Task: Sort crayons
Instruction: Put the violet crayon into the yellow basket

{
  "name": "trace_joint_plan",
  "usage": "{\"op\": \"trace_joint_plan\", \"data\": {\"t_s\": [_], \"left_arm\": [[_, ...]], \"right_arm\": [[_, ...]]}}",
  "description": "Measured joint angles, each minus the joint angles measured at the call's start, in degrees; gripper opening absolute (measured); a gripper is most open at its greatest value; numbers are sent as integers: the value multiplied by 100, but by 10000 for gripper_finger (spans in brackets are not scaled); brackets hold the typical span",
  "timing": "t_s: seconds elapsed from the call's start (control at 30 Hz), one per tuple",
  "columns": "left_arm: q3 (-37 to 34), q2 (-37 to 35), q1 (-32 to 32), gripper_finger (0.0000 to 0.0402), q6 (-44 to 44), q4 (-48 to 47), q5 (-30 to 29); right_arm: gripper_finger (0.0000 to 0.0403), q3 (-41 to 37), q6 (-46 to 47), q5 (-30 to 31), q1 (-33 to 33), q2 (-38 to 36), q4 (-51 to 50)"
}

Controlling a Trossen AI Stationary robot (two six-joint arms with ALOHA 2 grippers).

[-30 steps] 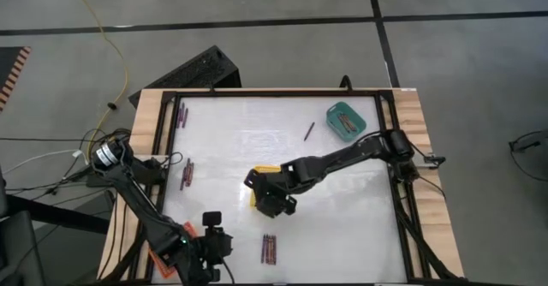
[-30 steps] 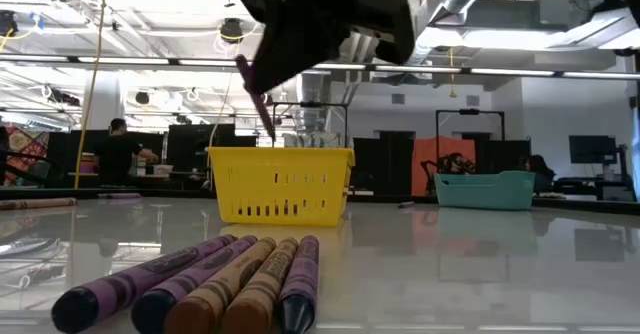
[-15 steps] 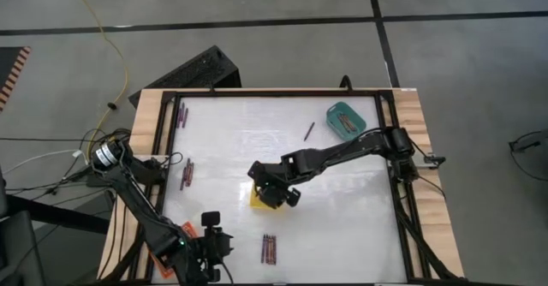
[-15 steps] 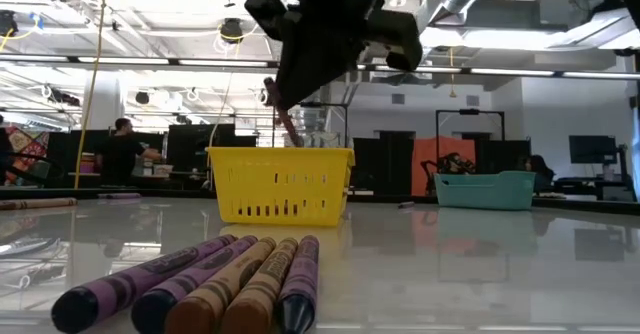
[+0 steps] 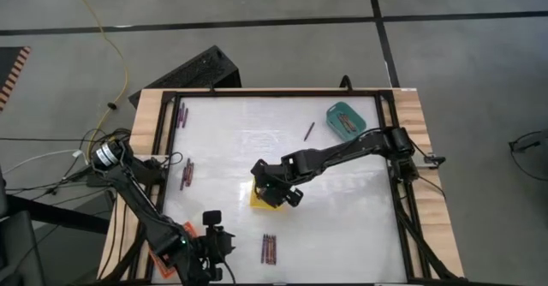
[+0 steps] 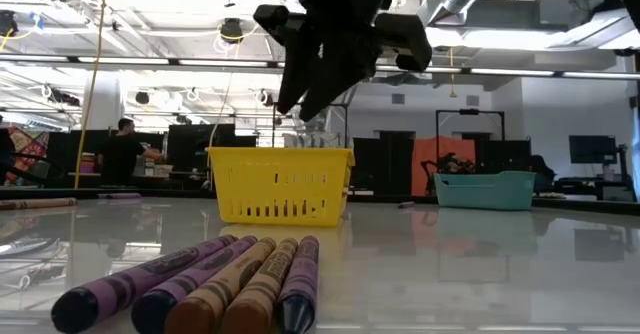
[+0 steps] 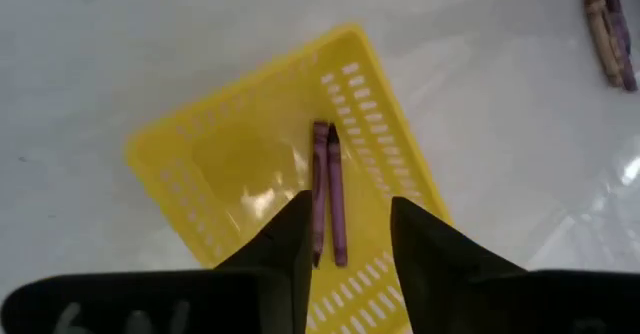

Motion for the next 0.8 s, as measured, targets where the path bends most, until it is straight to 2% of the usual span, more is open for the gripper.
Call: {"op": "trace_joint_plan", "data": {"t_s": [0.13,0.27,0.53,0.8], "left_arm": [[0,39,68,132,581,194,82],[0,220,213,132,1366,484,373],[-2,720,890,132,2936,1178,1548],[0,896,1292,132,4625,1560,2566]], "right_arm": [[136,0,164,172,384,-153,-111],[136,2,888,133,949,-293,-380],[136,2,2609,107,2174,-218,-788],[136,-241,4162,127,2988,-187,-906]]}}
